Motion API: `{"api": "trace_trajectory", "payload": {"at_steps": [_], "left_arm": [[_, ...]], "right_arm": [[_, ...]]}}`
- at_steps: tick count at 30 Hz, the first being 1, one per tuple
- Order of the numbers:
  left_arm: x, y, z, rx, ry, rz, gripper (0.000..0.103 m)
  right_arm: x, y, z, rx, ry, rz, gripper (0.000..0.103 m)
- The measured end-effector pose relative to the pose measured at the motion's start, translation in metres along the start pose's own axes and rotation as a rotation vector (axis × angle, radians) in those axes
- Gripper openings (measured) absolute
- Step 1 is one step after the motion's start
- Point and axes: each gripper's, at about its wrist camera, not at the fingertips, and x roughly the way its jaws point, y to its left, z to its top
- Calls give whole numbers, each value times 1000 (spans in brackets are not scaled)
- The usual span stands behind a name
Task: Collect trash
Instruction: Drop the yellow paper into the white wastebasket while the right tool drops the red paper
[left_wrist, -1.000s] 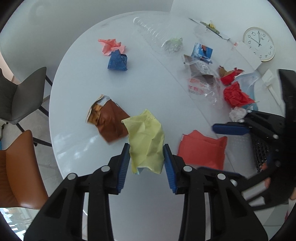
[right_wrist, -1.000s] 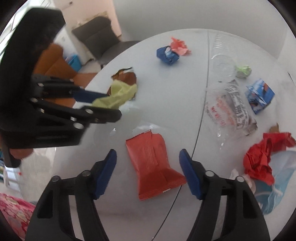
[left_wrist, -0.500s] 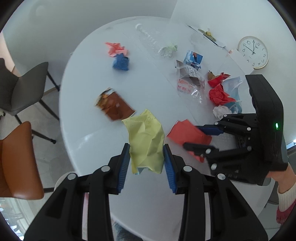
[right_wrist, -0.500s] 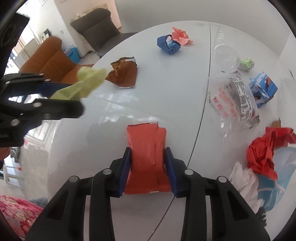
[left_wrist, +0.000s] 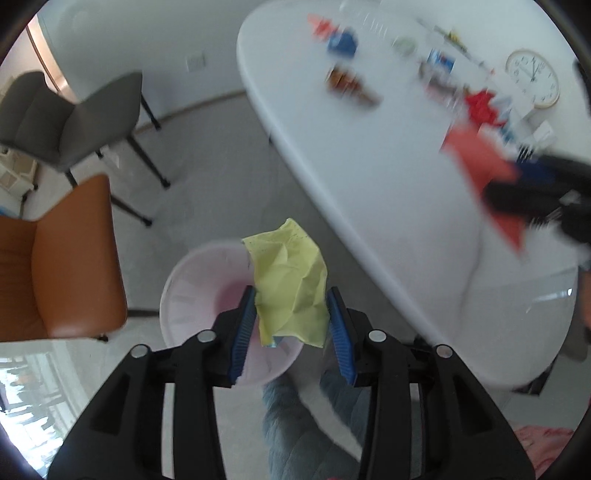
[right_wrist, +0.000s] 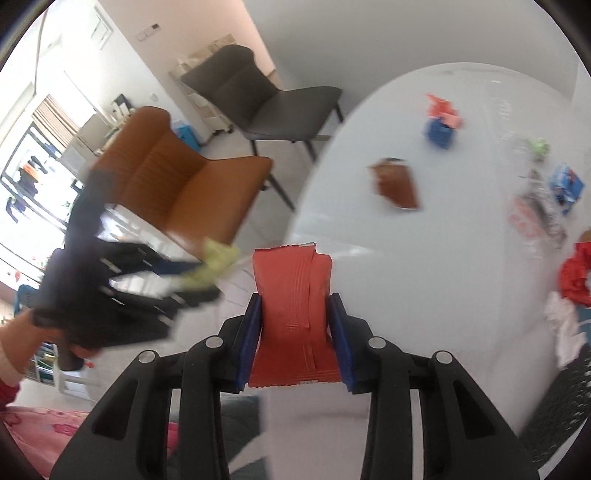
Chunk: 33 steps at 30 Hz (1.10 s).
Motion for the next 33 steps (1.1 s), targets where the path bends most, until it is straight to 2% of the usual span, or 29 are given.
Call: {"api": "trace_trajectory", "payload": {"at_steps": [4,7,11,15,19,21,23,26,28,30,33], "left_arm": [[23,24,-20,-2,74,-41,53],[26,40,-25,-14,84,-73,62],[13,56,-25,-26,57,-66,65],[-22,79,-26,-58,-12,-39,68],[-65,99,-23,-69,-90,29,76],[-79,107,-20,-72,-108,61,77],[-87,111,-18,-76,-117,75,77],[-95,116,-11,-77,-128,87,77],[-102,111,-6,-67,-141,94,77],[-115,102,2,-53,-171,79,78],[-138,85,17,-24,-234,48,83]], "right_arm": [[19,32,9,0,16,2,37],[33,48,17,0,27,-6,37],[54,59,23,19,38,-12,38],[66,75,24,12,44,-17,38],[86,89,28,-5,54,-7,40],[95,94,32,-11,67,-9,47],[107,99,33,-11,93,-36,82],[109,104,33,-21,101,-86,85],[94,101,36,0,75,-125,85],[69,95,39,33,29,-155,89],[13,83,40,99,-74,-259,99]]}}
